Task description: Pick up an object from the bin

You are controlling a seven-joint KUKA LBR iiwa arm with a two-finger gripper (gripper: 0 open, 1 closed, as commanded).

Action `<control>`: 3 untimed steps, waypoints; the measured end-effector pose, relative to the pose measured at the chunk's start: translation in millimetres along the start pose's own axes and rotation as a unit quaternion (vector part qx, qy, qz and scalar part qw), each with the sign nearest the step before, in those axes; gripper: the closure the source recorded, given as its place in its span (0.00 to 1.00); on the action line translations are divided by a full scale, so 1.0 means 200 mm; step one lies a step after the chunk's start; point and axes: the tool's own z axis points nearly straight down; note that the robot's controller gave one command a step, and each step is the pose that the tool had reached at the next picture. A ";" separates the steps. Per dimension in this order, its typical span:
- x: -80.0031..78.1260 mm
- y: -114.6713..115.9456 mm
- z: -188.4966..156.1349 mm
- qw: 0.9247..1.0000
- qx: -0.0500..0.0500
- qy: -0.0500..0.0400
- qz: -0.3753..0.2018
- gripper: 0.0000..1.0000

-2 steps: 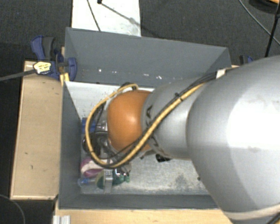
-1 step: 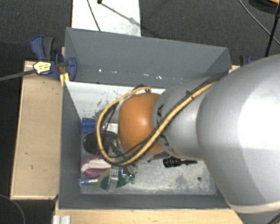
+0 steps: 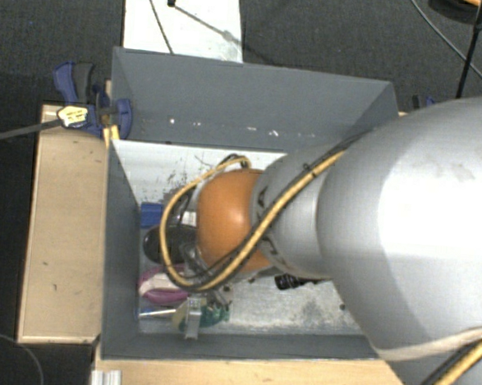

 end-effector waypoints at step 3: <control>0.03 0.05 -0.34 1.000 -0.013 -0.011 0.008 1.00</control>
Offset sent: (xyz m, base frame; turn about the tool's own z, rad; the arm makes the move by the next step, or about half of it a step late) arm -0.0132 0.0482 0.0009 0.0069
